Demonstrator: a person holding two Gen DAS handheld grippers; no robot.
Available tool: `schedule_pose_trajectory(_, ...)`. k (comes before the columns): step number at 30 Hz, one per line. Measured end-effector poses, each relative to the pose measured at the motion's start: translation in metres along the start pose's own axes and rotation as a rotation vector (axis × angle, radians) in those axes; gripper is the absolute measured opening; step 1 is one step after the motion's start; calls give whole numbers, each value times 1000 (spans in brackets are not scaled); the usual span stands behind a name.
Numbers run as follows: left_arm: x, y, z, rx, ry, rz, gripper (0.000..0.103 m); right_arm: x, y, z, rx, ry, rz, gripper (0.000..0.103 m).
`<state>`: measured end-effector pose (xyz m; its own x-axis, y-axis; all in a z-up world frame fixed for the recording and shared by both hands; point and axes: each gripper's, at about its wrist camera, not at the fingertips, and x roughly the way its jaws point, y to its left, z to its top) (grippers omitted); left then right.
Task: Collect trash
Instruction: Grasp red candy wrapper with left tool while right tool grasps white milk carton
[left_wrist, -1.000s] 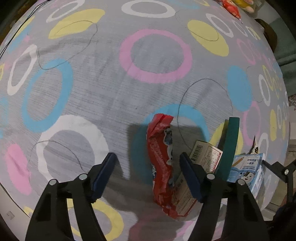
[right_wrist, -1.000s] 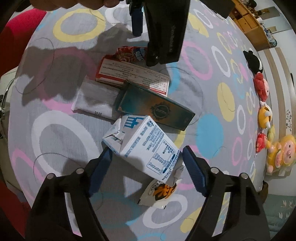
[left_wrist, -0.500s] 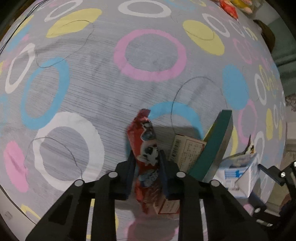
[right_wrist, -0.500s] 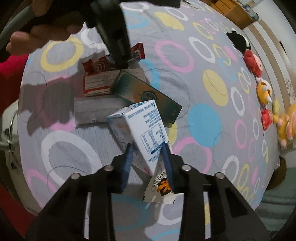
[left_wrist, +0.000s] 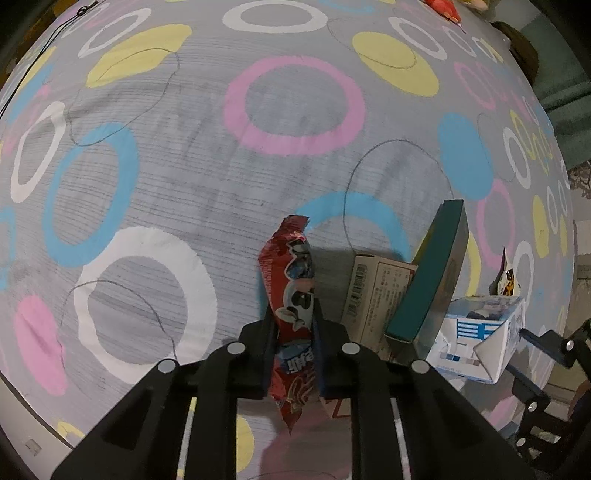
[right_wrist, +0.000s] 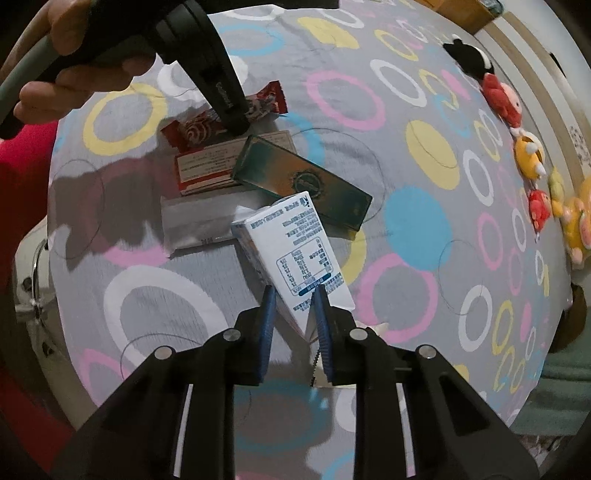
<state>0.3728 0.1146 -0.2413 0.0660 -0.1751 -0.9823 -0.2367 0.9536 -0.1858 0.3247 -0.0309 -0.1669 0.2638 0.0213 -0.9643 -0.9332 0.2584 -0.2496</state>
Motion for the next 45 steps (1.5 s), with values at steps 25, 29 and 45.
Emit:
schedule_pose_trajectory(25,-1,-10,-4,66,-8,-2,18,31,-6,27,-110,48,36,51)
schedule_pose_trajectory(29,-2,-12,-6,79,-11,-2,18,30,-7,30,-102,43,48,49)
schedule_pose_trajectory(45,-42,5,-24,85,-47,-14,16,-37,8,-9,51,-24,-88,46)
